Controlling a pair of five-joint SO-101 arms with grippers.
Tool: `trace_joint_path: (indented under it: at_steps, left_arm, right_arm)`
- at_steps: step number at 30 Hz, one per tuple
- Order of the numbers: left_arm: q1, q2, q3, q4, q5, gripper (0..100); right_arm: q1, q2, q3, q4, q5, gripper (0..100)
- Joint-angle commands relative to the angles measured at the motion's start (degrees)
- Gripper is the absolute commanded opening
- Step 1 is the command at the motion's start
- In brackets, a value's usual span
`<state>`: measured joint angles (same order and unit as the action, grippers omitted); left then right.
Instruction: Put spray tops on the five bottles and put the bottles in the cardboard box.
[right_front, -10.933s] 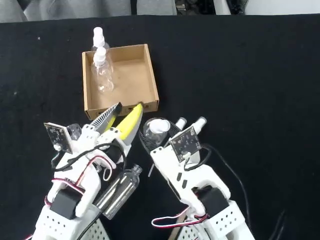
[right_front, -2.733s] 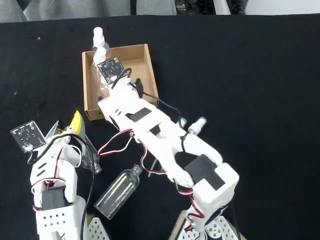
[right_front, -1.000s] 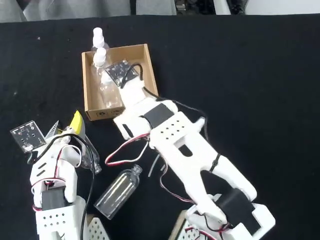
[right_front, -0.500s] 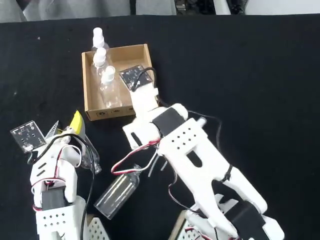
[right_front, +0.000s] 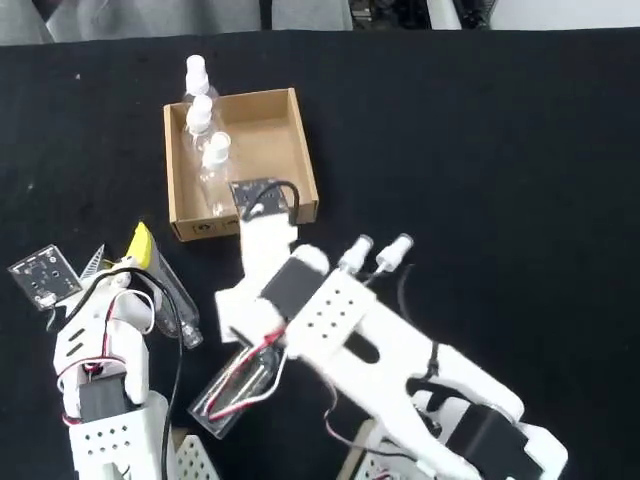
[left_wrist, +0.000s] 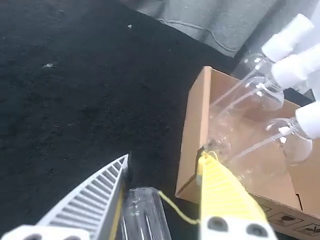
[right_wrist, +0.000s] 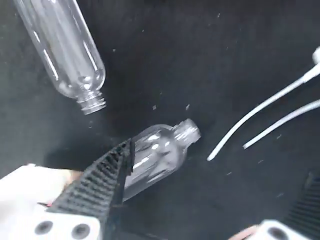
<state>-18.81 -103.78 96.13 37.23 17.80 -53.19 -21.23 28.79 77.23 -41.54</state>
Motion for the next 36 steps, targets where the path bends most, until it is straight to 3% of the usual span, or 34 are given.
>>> trace_joint_path:
  at_steps: [1,7,24,36]
  left_arm:
    - [-1.0,-0.4,1.4,-0.4,-0.4,21]
    - [-1.0,-0.4,1.4,-0.4,-0.4,21]
    - [-1.0,-0.4,1.4,-0.4,-0.4,21]
    - [-1.0,-0.4,1.4,-0.3,-0.4,21]
  right_arm:
    - [-3.5,-3.0,-0.2,0.4,-7.3,44.9]
    - [-6.8,-2.9,2.4,-1.8,-11.5,44.9]
    - [-7.4,-2.9,23.3,-32.1,-13.7,44.6]
    - [-7.4,-2.9,28.3,-40.8,-15.9,44.5]
